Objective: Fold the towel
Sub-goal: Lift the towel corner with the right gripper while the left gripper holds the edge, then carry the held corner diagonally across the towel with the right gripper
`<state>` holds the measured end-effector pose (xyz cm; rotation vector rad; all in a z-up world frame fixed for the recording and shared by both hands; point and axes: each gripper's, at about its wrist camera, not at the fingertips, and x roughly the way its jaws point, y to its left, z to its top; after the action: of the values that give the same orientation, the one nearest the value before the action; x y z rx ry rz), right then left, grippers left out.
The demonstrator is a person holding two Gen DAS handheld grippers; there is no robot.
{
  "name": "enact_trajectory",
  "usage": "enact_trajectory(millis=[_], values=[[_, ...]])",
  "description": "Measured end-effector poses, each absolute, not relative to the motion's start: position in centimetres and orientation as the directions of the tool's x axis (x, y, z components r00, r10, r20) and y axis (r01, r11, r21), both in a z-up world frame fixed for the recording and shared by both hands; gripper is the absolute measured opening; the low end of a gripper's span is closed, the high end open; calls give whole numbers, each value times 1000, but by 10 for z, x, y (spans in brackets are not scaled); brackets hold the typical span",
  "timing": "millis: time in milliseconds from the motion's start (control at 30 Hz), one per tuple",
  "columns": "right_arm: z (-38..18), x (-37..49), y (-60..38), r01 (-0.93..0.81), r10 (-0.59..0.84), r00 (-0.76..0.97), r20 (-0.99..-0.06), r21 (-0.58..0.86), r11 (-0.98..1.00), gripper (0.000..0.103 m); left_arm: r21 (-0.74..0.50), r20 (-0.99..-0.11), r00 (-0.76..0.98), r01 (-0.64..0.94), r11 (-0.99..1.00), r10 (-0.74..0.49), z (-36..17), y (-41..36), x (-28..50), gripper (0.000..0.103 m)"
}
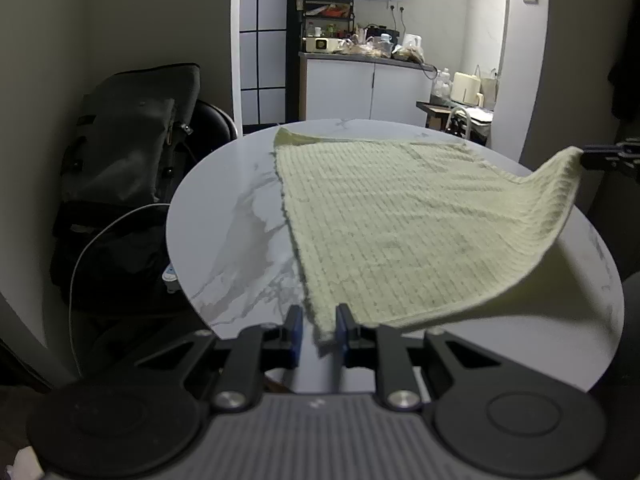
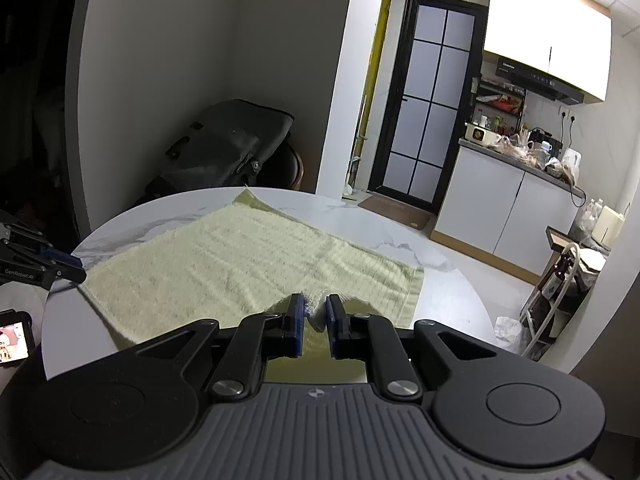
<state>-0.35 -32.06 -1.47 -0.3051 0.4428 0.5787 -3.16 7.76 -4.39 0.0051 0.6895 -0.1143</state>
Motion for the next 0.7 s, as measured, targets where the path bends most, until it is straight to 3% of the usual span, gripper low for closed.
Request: enact_trajectory(millis=[700], values=[[15, 27, -285, -632, 496, 723, -481, -172, 755, 13, -158, -595, 796, 18, 987, -110, -36, 89, -17, 39]])
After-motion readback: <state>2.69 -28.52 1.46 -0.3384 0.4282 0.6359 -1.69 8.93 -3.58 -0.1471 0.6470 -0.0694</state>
